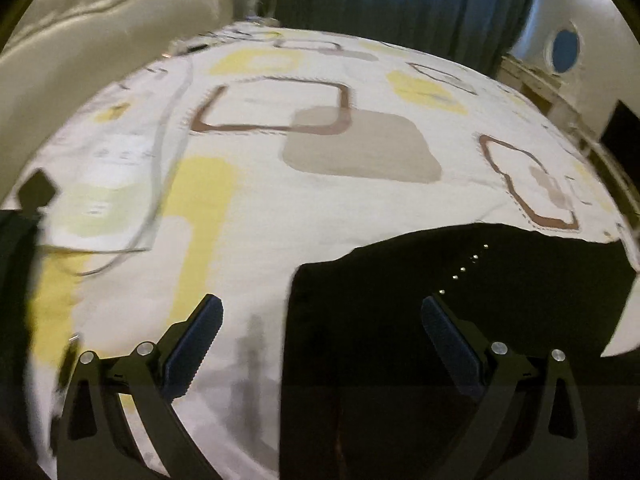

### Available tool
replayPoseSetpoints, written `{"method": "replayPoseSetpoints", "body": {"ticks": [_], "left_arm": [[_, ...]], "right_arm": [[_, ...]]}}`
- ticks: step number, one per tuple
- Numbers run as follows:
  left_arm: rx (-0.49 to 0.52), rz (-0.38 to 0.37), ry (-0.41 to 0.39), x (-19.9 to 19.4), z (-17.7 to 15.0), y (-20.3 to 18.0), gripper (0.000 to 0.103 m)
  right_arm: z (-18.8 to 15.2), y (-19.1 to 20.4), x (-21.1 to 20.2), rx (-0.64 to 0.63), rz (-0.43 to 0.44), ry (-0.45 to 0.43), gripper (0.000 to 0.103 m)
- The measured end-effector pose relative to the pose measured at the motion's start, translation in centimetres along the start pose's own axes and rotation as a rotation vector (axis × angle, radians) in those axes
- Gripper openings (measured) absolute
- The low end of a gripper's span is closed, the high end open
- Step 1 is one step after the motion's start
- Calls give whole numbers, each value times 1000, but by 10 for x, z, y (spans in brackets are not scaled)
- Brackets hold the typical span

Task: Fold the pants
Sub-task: 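Lower both tools onto the pants waistband and close both grippers on it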

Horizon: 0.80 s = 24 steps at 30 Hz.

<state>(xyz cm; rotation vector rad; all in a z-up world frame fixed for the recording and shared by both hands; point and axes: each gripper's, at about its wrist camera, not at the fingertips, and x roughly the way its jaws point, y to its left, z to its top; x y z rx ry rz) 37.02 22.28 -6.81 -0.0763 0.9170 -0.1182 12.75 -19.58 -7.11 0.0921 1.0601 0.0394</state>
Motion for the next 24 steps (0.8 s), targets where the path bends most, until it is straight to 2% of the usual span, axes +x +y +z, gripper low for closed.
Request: {"method": "replayPoseSetpoints", "body": {"ticks": [4,9,10,11,12,13,14,19,24], "left_arm": [[25,-9,20,21,5,1,99],[6,-22,64,32,10,10,98],[7,-17,78,34,10,10,93],[16,-27,85,36,10,10,54],[26,-71,103,38,10,10,39],[-1,-135,127,41,8,13,31],[-13,-151,126,41,8,13,24],[7,-171,131,39,9,10,15],[-11,-206,130,36,14,12,11]], "right_arm": [[-1,1,12,14,24,35,101],[-2,2,17,17,32,50,101],[-2,2,18,17,34,49,101],[-1,2,18,18,36,48,101],[-1,3,18,19,38,48,101],[-1,3,19,19,39,48,101],[0,4,19,17,42,47,101],[4,8,16,3,66,49,101],[30,4,12,-33,219,38,101]]}}
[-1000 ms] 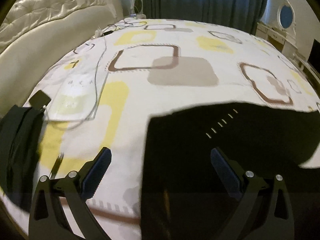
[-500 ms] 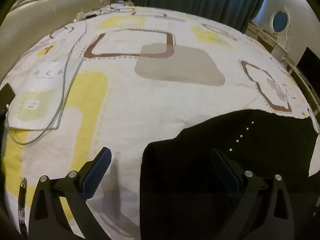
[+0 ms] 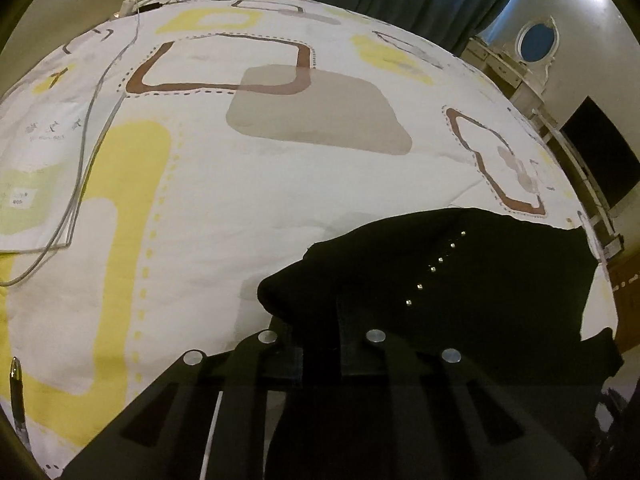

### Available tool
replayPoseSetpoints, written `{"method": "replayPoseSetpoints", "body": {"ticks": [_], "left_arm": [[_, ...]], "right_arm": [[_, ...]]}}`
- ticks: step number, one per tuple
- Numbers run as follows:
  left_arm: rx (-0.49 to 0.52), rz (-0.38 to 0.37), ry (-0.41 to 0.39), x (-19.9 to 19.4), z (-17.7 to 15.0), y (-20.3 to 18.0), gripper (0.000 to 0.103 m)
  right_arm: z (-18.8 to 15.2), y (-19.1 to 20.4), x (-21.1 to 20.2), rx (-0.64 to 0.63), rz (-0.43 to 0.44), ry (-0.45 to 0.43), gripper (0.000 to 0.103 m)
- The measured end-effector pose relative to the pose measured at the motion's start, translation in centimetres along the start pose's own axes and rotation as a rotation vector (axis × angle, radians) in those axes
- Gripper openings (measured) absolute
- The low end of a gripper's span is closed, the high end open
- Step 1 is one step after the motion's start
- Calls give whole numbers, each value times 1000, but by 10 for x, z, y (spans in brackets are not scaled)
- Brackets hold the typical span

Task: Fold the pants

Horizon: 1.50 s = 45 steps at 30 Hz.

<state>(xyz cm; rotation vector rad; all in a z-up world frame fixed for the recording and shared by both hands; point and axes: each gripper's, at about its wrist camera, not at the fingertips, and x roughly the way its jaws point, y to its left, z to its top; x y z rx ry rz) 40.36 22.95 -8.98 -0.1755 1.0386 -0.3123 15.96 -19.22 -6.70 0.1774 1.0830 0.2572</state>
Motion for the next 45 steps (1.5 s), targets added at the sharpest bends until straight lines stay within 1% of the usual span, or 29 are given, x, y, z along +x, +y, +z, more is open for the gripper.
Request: {"method": "replayPoseSetpoints", "body": {"ticks": [1,2,3,5,6,9,11,13,14,15,16,17,18,20,23,26,28,29,30,31,32,33,34,36,37,38,41,42,45], "left_arm": [[-9,-17,-1,-1,1,1,11],[-16,-29,-4,-3,1,2,10],[-25,-52,-13,-5,2,4,10],[-36,-88,-27,-10,1,5,10],[-35,-109,-38,-13,0,5,10],[-26,-145,-59,-19,-1,4,10],[-28,-158,-71,-21,-1,4,10],[-37,-165,-75,-20,-2,4,10],[-37,-164,-75,-19,-2,4,10],[-33,-156,-74,-17,-3,3,10],[-31,-152,-72,-16,-4,3,10],[-32,-148,-68,-14,-4,2,10],[-32,-144,-66,-13,-3,2,10],[-32,-139,-65,-11,-2,2,10],[-21,-136,-61,-10,-1,0,10],[-5,-124,-45,-7,1,0,10],[-4,-110,-34,-3,4,2,10],[-9,-102,-30,-1,5,2,10],[-22,-90,-21,4,8,5,10],[-29,-89,-12,7,8,6,11],[-35,-74,1,13,9,7,15],[-47,-49,17,21,10,9,17],[-60,-50,22,25,10,10,18],[-90,-55,9,26,11,12,18],[-105,-62,3,25,11,12,18],[-110,-60,-1,24,11,12,15],[-86,-75,-33,9,8,5,10],[-85,-88,-45,3,8,4,10],[-87,-165,-109,-28,3,-3,10]], "right_arm": [[17,-5,-4,-17,50,-19,101],[29,-9,-6,-31,79,-34,101],[50,-16,-10,-58,108,-65,101],[86,-27,-13,-105,102,-101,101],[112,-34,-14,-156,112,-136,101],[175,-51,0,-283,80,-160,101],[207,-58,21,-361,42,-116,101],[235,-61,52,-467,-20,-35,99],[244,-62,66,-516,-53,-1,96],[248,-60,75,-546,-68,18,88],[256,-59,88,-576,-56,53,82],[262,-59,97,-591,-35,82,80],[259,-60,103,-601,-23,101,76],[264,-59,122,-623,-16,164,72],[272,-62,149,-636,-20,231,72],[279,-68,159,-618,13,259,72],[282,-73,166,-593,37,295,68],[282,-73,166,-585,40,304,61],[283,-75,166,-576,41,309,48],[283,-75,163,-567,43,310,26],[283,-76,160,-557,51,311,18],[282,-76,156,-554,58,311,14],[279,-73,152,-572,43,303,11],[272,-65,146,-614,-3,275,9],[269,-60,140,-633,-32,249,9],[266,-57,133,-641,-52,215,9],[258,-51,104,-646,-94,111,9],[255,-49,95,-648,-107,80,9],[242,-38,67,-671,-140,-5,9]]}}
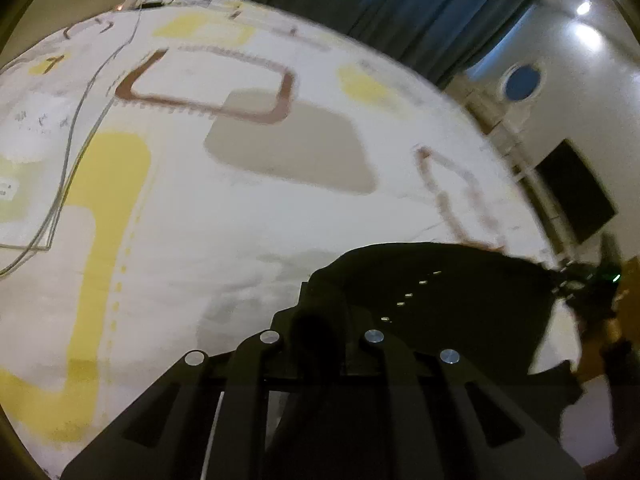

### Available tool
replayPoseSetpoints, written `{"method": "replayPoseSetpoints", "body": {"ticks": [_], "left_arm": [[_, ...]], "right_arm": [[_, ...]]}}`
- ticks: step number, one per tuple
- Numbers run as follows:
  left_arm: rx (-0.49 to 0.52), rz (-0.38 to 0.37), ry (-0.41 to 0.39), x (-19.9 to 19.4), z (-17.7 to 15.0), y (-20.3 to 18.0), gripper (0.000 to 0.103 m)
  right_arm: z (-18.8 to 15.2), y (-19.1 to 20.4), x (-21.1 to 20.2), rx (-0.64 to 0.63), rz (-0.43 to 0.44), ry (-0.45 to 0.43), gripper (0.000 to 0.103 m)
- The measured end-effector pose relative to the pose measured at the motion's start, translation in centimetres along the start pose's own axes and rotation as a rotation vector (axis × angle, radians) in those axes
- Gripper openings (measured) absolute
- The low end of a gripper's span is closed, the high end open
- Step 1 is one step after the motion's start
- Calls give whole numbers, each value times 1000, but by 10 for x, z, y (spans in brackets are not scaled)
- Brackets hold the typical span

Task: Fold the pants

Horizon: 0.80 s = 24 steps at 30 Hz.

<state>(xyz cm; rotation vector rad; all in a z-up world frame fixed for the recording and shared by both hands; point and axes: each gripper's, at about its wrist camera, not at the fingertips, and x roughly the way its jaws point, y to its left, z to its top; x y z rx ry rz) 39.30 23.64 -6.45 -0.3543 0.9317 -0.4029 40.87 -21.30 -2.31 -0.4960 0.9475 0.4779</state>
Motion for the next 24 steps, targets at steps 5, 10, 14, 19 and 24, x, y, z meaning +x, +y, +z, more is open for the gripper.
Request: {"method": "replayPoseSetpoints", "body": {"ticks": [5,10,14,19,24], "left_arm": [[60,-58,-43,-40,-18,-24,10],[79,-92,-72,-80,-52,-38,10],[71,-120,-96,-108,-81,-40,10],[77,-134,-68,-121,-120,-44,10],[89,-129,-39,-123,-155,-48,11]], "right_arm": [[-31,29,-51,-22,-91,-92,9],[-68,61,-90,-13,-166,-164,9],[-94,87,-113,-1,-206,-193,9],[-122,116,-133,18,-224,-224,9],[-148,141,-140,39,-234,-220,9]]}}
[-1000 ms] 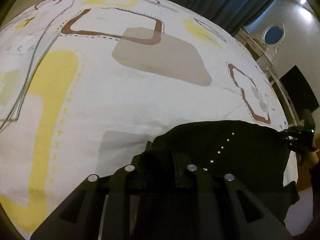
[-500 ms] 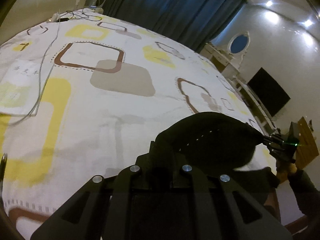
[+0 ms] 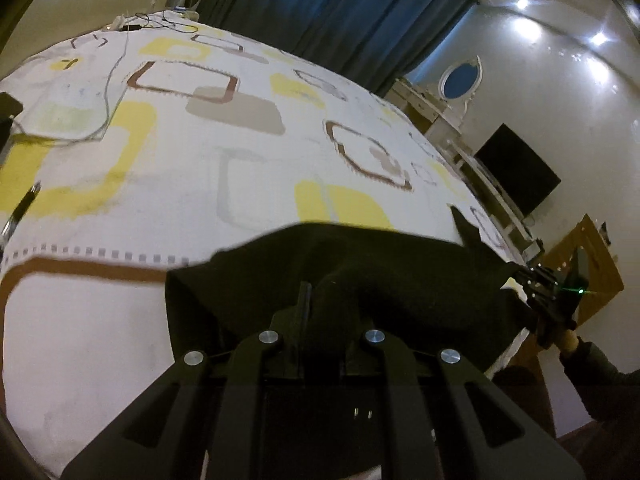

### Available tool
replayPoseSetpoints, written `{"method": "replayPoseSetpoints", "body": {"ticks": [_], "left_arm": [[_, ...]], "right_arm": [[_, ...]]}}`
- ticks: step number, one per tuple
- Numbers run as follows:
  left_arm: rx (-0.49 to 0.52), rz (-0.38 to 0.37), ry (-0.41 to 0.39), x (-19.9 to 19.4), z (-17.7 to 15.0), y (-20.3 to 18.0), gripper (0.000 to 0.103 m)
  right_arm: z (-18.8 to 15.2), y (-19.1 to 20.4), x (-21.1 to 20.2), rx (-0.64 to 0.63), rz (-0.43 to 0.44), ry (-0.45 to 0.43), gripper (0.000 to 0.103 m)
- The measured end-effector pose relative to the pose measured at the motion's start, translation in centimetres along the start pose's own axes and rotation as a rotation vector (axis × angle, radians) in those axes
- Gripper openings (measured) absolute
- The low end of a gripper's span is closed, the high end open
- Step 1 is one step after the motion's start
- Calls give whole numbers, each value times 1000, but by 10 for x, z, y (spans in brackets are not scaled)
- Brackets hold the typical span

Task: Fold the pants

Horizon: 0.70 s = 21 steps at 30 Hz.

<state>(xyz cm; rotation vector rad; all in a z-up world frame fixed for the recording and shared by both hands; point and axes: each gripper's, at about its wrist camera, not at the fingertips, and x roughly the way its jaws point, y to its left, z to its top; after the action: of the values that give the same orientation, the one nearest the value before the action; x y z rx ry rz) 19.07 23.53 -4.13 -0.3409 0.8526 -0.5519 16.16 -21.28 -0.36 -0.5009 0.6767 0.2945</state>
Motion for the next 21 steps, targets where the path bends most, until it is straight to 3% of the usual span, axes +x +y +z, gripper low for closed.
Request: {"method": "replayPoseSetpoints", "body": {"ticks": [7,12,14,16,19,21], "left_arm": [[8,53,89,-4,-39,7,14],[77,138,163,-8,-68,5,26],[78,178,157,-15,-75,5,40],[23,211,133,-27,-79,8,57],[-97,189,94,-43,-87,12,58],[-203,138,51,-53,-92,11,63]], "right_arm": [[-44,29,-11,21,-9,49,9],[-71,47,-11,-3,-16,92,11],[-79,52,-11,-1,-25,102,14],[-83,52,-13,28,-22,104,22],[-88,48,-22,124,2,94,46],[-93,44,-31,208,24,81,52]]}}
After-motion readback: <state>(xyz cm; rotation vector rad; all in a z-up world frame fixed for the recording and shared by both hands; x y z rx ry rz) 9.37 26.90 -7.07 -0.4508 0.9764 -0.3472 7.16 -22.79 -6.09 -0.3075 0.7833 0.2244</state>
